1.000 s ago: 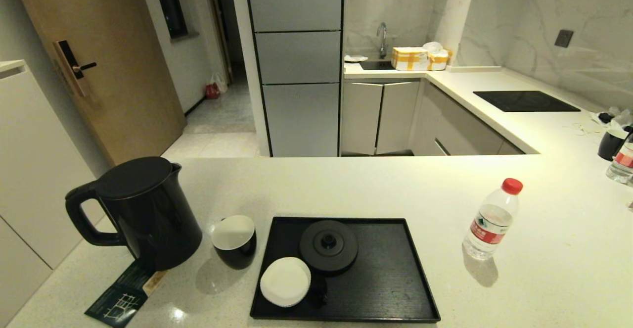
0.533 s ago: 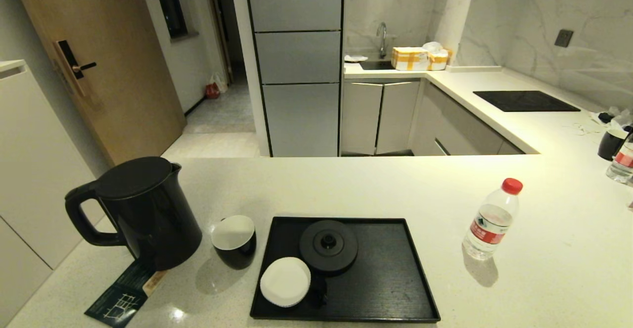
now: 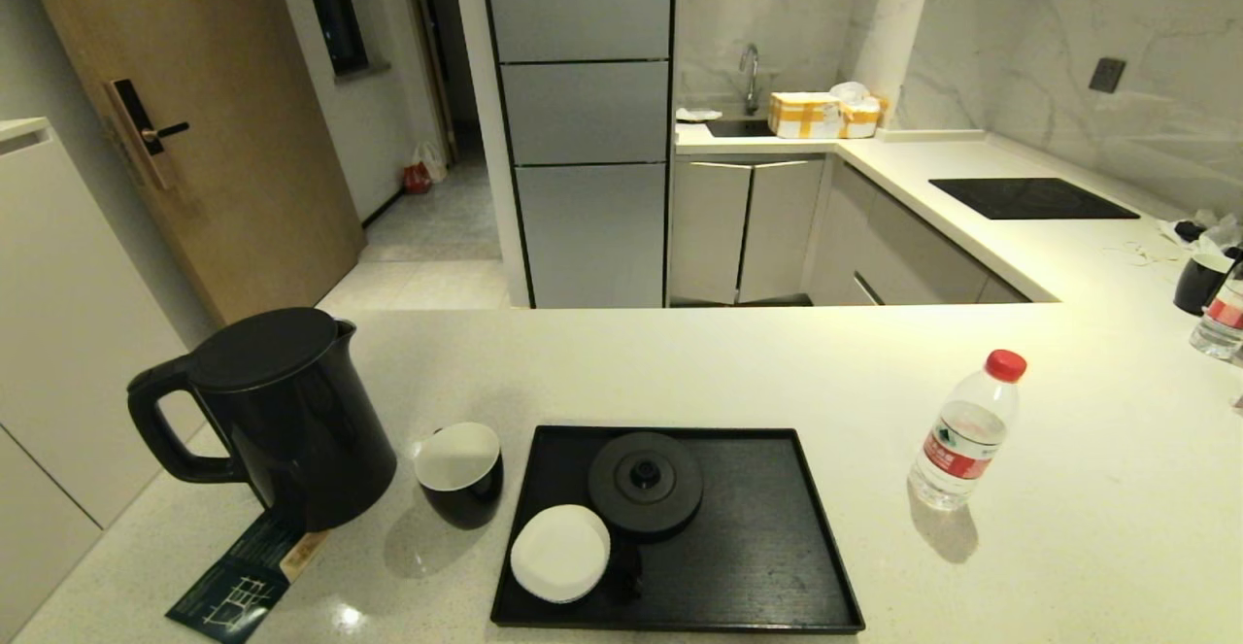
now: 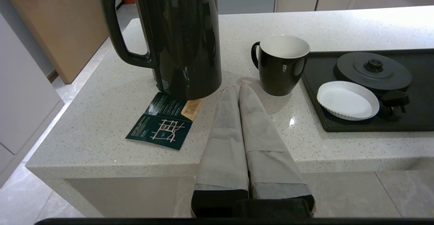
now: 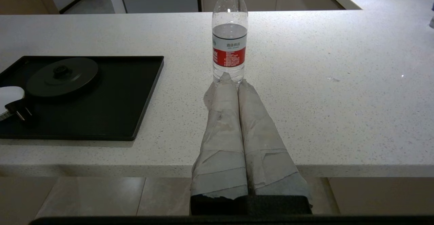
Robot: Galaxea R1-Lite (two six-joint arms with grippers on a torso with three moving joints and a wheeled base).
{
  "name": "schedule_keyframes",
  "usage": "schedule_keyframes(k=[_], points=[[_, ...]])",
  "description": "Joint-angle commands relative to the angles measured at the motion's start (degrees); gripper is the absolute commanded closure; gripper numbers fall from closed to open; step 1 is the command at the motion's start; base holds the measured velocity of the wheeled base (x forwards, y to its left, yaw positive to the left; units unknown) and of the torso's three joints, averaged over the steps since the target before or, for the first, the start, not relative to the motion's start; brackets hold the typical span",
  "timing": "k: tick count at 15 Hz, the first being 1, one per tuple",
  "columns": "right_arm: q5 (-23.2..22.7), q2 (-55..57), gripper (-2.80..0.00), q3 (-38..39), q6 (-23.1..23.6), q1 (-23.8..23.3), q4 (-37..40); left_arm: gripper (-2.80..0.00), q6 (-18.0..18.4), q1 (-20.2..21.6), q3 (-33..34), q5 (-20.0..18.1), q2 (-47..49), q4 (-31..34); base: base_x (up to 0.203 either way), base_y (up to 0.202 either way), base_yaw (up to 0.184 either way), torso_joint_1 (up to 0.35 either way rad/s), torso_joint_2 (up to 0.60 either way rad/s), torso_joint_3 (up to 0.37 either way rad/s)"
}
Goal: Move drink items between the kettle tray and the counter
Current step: Return the kettle to its original position
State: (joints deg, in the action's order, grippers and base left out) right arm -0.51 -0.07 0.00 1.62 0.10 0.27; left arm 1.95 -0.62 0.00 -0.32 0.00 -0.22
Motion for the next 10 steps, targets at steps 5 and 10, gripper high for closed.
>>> schedule_keyframes(k=[5, 10], points=[[-0.08, 0.07, 0.00, 0.00, 0.05, 0.06, 0.00, 0.00, -0.33, 0.18, -7.19, 1.75, 2.39, 2.97, 0.000, 0.000, 0.000, 0.000, 0.00, 0.000], [-0.02, 0.07, 0.00, 0.00, 0.05, -0.01, 0.00, 0.00, -7.46, 0.36, -31.05, 9.03, 27.90, 12.95, 0.000, 0.000, 0.000, 0.000, 0.00, 0.000]])
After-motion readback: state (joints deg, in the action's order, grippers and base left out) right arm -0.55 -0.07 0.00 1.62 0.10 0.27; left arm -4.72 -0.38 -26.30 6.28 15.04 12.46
